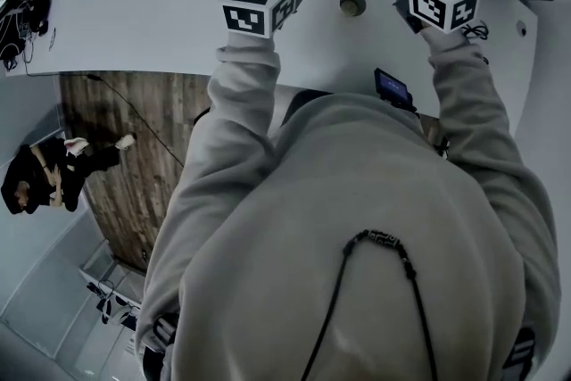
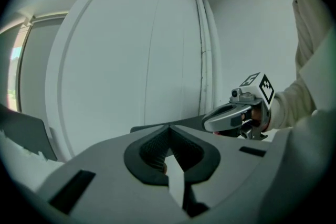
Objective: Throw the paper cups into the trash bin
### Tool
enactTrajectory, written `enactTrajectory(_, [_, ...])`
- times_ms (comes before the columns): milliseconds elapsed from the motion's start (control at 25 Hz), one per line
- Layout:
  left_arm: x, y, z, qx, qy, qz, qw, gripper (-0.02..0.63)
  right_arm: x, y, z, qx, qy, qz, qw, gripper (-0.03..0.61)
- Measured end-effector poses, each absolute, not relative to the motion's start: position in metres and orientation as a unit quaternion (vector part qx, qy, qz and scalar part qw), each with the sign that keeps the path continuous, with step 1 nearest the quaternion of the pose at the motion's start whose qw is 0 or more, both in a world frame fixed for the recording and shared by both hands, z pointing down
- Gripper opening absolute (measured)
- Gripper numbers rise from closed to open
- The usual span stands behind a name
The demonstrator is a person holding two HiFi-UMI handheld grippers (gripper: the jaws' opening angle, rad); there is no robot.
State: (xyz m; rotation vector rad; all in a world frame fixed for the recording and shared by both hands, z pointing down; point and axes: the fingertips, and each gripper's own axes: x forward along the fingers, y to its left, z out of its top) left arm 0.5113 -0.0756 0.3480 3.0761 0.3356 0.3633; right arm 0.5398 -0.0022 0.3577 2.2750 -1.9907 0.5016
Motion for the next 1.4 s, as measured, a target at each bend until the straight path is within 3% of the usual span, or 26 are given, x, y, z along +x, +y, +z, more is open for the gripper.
enactTrajectory(800, [0.484, -0.06, 0.477, 0.968, 0.098, 0.209, 0.099, -0.005, 0.509, 0.016, 0.496, 0.691, -0.659, 0.281, 0.097, 0.023])
enactTrajectory(840, [0.483, -0.057, 0.486, 0.967, 0.099, 0.213, 0.104, -0.005, 0.506, 0.02, 0.504, 0.687, -0.66, 0.283, 0.109, 0.054])
enactTrajectory(920, [0.478, -0.049, 0.504, 0.964, 0.099, 0.22, 0.114, -0.005, 0.496, 0.029, 0.524, 0.672, -0.667, 0.294, 0.131, 0.173])
enactTrajectory(1000, [0.476, -0.041, 0.519, 0.961, 0.1, 0.228, 0.123, -0.005, 0.486, 0.038, 0.545, 0.654, -0.674, 0.308, 0.153, 0.214])
enactTrajectory(1160, [0.475, -0.035, 0.534, 0.955, 0.104, 0.239, 0.139, -0.005, 0.475, 0.044, 0.568, 0.628, -0.676, 0.313, 0.226, 0.225])
enactTrajectory(1400, [0.474, -0.047, 0.546, 0.951, 0.102, 0.238, 0.167, -0.005, 0.475, 0.033, 0.584, 0.623, -0.669, 0.334, 0.229, 0.225])
